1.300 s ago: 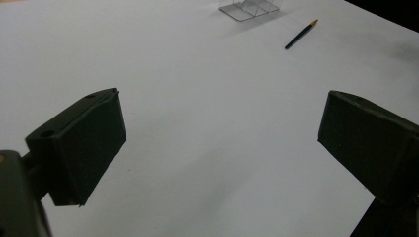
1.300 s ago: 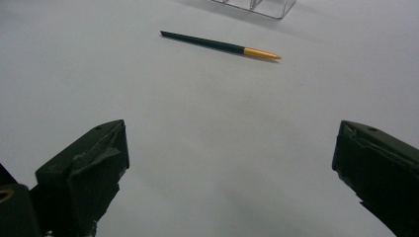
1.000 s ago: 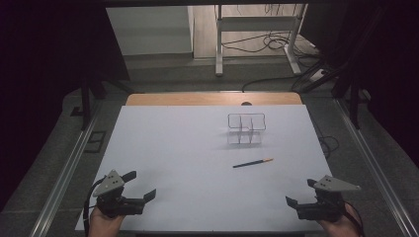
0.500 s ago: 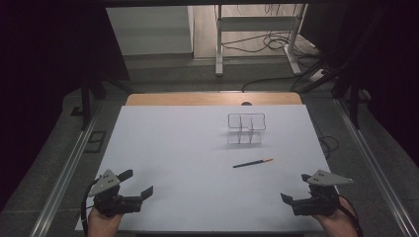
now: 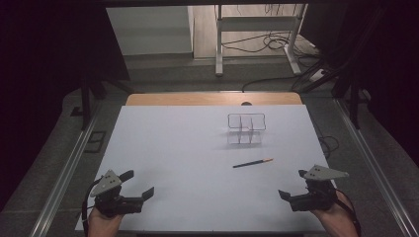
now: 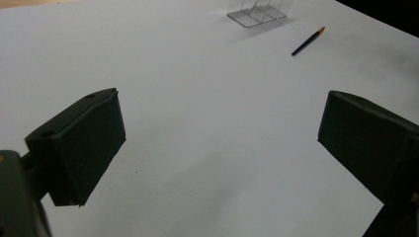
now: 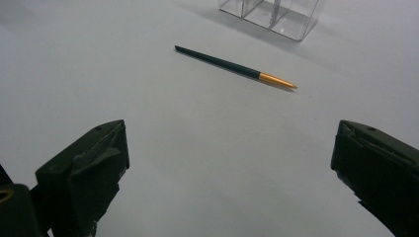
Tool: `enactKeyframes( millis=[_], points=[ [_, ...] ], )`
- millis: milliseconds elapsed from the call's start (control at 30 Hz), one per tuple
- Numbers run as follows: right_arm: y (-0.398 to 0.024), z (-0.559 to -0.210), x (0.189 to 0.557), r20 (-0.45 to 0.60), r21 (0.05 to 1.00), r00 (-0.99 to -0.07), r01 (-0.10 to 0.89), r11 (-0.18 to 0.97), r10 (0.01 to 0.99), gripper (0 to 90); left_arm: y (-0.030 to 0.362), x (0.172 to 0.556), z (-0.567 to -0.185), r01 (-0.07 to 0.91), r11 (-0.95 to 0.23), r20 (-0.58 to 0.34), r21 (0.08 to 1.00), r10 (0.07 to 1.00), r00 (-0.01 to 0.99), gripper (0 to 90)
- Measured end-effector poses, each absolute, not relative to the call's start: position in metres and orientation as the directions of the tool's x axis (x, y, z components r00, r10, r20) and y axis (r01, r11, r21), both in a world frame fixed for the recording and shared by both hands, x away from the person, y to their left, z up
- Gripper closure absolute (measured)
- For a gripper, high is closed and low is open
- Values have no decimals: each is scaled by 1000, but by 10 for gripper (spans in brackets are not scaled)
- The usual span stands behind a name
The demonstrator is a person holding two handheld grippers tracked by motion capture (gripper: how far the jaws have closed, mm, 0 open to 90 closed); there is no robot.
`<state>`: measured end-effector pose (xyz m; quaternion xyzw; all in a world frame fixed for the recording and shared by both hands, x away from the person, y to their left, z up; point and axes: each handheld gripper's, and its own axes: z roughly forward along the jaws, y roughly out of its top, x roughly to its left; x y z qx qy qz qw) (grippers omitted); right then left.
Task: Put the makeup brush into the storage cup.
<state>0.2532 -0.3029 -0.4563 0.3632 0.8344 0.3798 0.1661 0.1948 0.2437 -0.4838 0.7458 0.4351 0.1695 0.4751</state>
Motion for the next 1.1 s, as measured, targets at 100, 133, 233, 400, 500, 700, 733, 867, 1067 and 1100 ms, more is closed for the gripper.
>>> enactKeyframes(
  millis=[100, 133, 233, 400, 500, 700, 733, 867, 1067, 1100],
  points=[
    [-301, -456, 255, -7, 747, -684, 481, 459, 729, 10, 244, 195, -484, 490, -172, -160, 855, 810, 564, 44],
    [-300, -456, 256, -10, 744, -685, 482, 463, 729, 10, 244, 195, -484, 490, -172, -161, 855, 810, 564, 44],
    [-298, -456, 259, -13, 742, -686, 481, 467, 727, 10, 244, 195, -484, 491, -172, -161, 854, 809, 565, 44],
    [-294, -455, 262, -15, 738, -702, 473, 482, 712, 9, 243, 195, -484, 492, -174, -161, 853, 809, 566, 44],
    [-291, -454, 265, -25, 734, -709, 466, 494, 705, 9, 243, 195, -484, 492, -175, -161, 853, 809, 566, 45],
    [-286, -452, 270, -21, 734, -713, 465, 496, 701, 10, 244, 195, -484, 493, -172, -163, 853, 809, 564, 46],
    [-285, -451, 271, -23, 734, -715, 462, 497, 699, 10, 243, 195, -484, 493, -172, -163, 853, 809, 564, 46],
    [-281, -450, 276, -34, 724, -724, 457, 517, 689, 9, 243, 195, -484, 492, -172, -163, 853, 809, 565, 46],
    [-275, -447, 282, -36, 714, -731, 458, 529, 681, 9, 244, 195, -484, 492, -173, -162, 853, 809, 565, 47],
    [-273, -447, 283, -43, 711, -734, 454, 537, 678, 9, 244, 195, -484, 492, -174, -161, 853, 809, 565, 47]
  ],
)
